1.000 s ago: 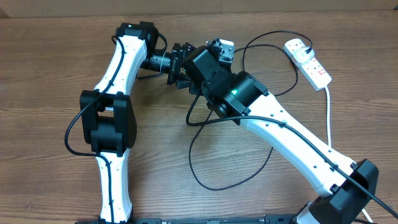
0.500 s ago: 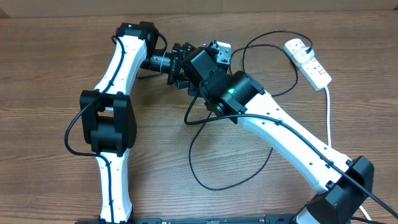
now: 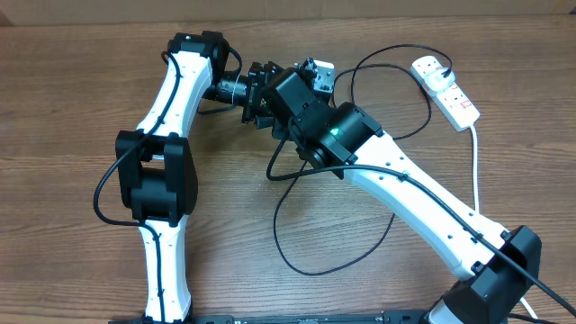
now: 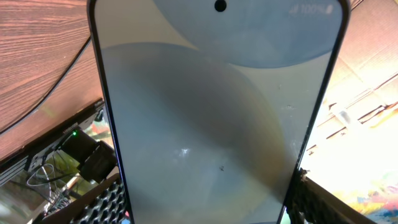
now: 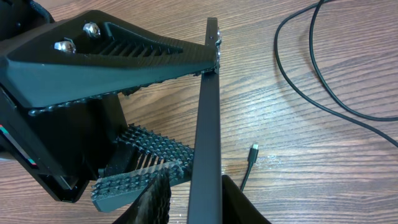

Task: Plug charger to phone and switch on socket

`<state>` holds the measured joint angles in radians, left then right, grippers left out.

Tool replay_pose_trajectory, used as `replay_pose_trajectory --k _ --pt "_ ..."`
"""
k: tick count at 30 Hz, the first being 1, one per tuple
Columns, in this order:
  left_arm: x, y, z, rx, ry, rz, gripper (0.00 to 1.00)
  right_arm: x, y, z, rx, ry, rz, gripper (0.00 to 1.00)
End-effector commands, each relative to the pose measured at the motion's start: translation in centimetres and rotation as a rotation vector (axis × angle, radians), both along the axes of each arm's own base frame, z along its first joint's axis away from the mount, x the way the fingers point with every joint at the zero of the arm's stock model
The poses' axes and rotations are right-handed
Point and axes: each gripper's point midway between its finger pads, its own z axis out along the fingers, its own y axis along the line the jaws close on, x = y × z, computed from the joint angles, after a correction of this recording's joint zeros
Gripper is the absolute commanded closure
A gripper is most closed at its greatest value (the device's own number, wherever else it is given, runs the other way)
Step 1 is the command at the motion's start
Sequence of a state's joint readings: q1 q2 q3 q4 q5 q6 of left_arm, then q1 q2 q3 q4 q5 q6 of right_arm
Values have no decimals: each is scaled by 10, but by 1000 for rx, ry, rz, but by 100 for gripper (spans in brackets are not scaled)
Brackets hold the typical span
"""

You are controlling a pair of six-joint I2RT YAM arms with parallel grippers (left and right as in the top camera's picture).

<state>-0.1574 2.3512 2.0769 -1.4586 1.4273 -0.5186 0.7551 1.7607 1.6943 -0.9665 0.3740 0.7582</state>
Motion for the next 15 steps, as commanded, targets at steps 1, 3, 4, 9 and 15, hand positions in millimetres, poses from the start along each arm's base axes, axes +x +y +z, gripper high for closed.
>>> replay_pose_trajectory --k 1,3,4,9,15 --pt "4 -2 14 -39 -20 6 30 4 1 7 -8 -26 1 76" --pt "3 -2 14 -39 -20 5 30 4 1 7 -17 -29 12 77" --pt "3 -2 14 -39 -20 4 30 4 0 7 -20 -30 10 77" --pt "3 -2 14 -39 -20 4 30 5 0 8 -21 -33 7 82" --pt "3 -2 14 -39 -20 4 30 5 0 8 -21 -33 7 89"
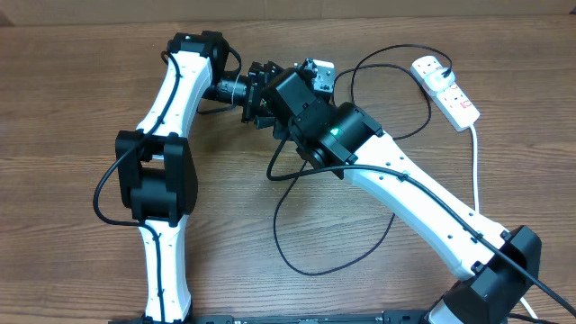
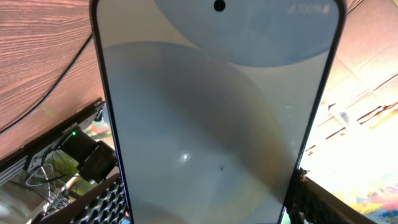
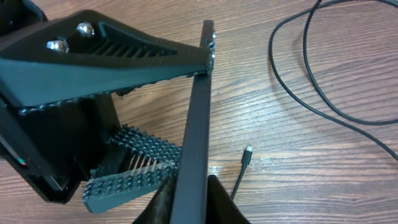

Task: Plug charger to phone and switch on socket

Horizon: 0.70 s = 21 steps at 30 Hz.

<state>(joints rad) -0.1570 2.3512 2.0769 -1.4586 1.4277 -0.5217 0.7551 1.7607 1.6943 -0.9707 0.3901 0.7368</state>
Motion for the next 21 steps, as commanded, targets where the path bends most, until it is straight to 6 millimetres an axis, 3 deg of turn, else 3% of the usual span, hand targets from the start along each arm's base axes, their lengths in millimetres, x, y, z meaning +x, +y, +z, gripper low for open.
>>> replay_pose_trajectory --k 1,4,14,16,19,21 --pt "3 -2 14 -39 -23 3 30 4 3 7 6 -25 0 89" --pt "3 -2 14 -39 -23 3 30 4 3 7 6 -25 0 96" --pt "5 -3 12 -36 -51 2 25 8 -2 9 6 -35 -16 96" --pt "8 -3 12 -40 -76 1 21 12 -7 9 3 -40 -35 96" --pt "11 -3 11 -42 -114 2 1 18 -15 10 19 -44 -80 96" --pt "13 -2 6 -19 -137 0 0 22 -21 11 43 -43 -123 96"
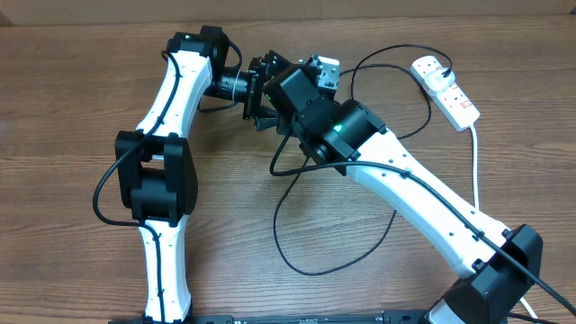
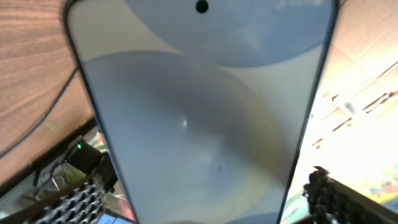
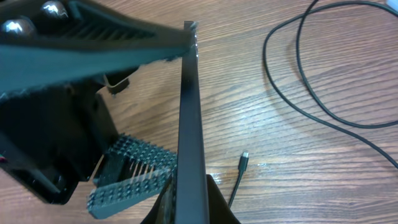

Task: Plug charger to phone and switch on socket

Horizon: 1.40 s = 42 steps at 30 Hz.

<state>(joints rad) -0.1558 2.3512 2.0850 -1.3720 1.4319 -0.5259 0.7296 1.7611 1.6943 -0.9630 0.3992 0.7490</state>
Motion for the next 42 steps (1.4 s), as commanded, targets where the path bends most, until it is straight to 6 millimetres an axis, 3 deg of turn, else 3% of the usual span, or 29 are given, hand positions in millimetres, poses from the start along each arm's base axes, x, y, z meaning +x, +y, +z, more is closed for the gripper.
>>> replay_pose_trajectory --k 1,10,14,20,25,32,37,42 --pt "4 -1 2 16 -52 -2 0 16 -14 9 49 -34 -105 96" --pt "13 3 -17 119 -136 -3 0 33 -44 8 301 -4 -445 96" --pt "13 3 -21 139 -132 0 0 32 -39 3 501 86 -589 96" --pt "13 3 -20 159 5 30 3 27 -25 0 750 223 -773 96" --pt "12 1 -14 137 109 47 9 32 -16 6 819 232 -775 96" --pt "11 -1 -1 70 187 48 33 35 -13 9 839 227 -762 96" --pt "11 -1 -1 80 253 59 41 33 -4 11 868 257 -738 96" --pt "11 -2 2 70 296 61 42 30 0 11 922 301 -785 96"
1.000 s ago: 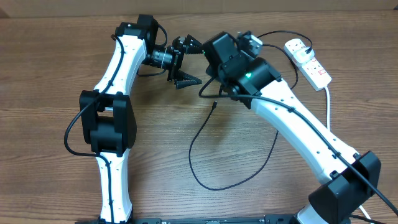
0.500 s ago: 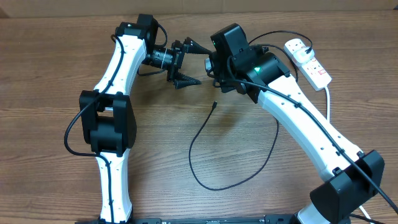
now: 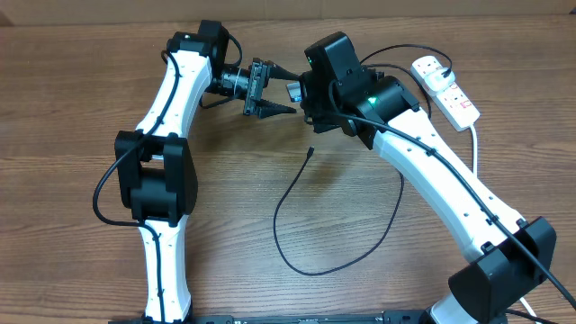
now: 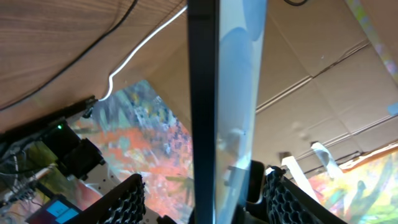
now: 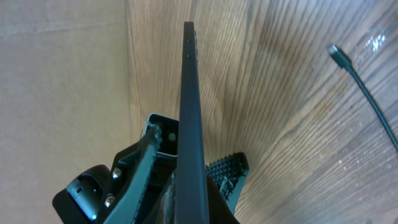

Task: Plug charger to phone and switch on socket

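Observation:
The phone (image 3: 293, 90) hangs edge-up above the back of the table. My right gripper (image 3: 304, 94) is shut on it, and in the right wrist view its thin dark edge (image 5: 189, 93) runs straight up from that gripper (image 5: 193, 206). My left gripper (image 3: 281, 90) is open. Its studded fingers (image 4: 127, 199) stand wide on either side of the phone (image 4: 217, 93) without touching it. The black cable's loose plug (image 3: 309, 153) lies on the wood below, also seen as a small plug (image 5: 339, 55) in the right wrist view. The white socket strip (image 3: 447, 90) lies at the back right.
The black cable (image 3: 279, 225) loops across the table's middle and runs back to the charger (image 3: 432, 67) seated in the strip. A white lead (image 3: 475, 153) trails from the strip toward the front right. Both arms crowd the back centre.
My left gripper has opened off the phone, which now shows edge-on to its camera. The right arm has shifted back and to the right with the phone, uncovering the cable's plug.
At first the phone sat in my left gripper, screen facing its camera, while my right gripper closed over its lower edge. Both stayed so and moved slightly back. Now only the right gripper holds the phone.

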`<state>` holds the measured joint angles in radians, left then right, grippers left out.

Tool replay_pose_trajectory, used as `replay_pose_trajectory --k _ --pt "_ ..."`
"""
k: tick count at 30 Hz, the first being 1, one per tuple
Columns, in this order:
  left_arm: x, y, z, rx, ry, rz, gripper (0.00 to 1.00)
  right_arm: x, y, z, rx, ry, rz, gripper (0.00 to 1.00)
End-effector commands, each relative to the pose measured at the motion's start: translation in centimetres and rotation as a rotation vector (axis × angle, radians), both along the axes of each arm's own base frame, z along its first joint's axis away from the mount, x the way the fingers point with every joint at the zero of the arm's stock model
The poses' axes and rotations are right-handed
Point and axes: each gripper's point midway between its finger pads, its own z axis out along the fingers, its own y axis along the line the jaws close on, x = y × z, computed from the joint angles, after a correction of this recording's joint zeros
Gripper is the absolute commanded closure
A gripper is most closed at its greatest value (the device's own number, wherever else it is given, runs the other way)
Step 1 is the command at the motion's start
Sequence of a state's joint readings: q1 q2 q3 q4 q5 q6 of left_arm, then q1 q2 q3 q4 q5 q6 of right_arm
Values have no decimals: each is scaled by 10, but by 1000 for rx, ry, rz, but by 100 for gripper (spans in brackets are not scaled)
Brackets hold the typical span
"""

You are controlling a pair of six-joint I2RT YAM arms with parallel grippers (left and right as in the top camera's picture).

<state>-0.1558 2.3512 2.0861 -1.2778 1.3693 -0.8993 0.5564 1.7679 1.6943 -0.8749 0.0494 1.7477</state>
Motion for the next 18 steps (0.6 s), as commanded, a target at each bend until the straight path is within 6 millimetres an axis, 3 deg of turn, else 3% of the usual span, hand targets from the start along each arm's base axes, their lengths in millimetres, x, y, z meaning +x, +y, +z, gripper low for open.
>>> replay_pose_trajectory --k 1,10,18 --pt "1 -2 14 -44 37 6 43 2 7 11 76 3 -38 96" --pt "1 -3 21 -78 94 11 43 -9 20 10 156 62 -138 96" --pt "1 -3 21 -74 108 14 48 -7 23 13 156 39 -144 96"
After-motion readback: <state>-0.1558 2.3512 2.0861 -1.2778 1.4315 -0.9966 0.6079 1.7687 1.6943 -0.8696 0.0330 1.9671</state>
